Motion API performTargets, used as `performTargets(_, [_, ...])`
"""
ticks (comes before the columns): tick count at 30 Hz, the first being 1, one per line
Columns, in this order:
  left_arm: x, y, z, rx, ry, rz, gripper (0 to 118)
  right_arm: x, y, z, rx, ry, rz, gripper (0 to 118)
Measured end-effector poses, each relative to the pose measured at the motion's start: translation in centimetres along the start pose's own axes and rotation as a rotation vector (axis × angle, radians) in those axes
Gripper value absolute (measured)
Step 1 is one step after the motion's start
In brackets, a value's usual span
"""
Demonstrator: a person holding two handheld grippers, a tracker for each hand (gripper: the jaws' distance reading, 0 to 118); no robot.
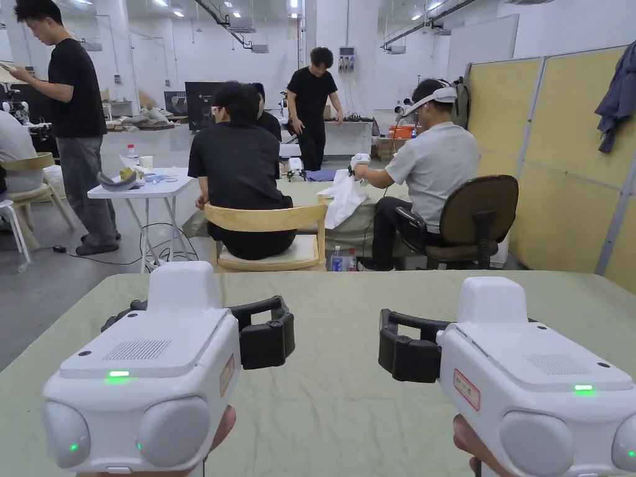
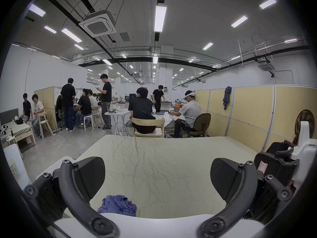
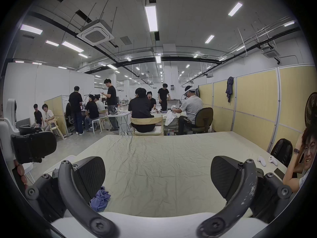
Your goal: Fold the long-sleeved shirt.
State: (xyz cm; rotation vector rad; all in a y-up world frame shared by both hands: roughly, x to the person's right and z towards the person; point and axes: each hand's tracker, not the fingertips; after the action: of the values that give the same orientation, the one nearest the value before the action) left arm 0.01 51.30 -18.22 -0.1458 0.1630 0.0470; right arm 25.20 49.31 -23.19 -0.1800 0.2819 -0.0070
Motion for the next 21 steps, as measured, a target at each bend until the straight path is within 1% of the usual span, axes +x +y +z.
performTargets(17, [-0.4, 0.07, 0.38, 0.012, -0.009, 0.003, 118, -0.32, 0.1, 0.23, 0.002, 0.007, -0.001, 118])
performTargets(21, [-0.36, 0.06, 0.48, 0.013, -0.013, 0.002, 118, -0.34, 0.07, 0.19, 0.005, -0.009, 0.0, 118])
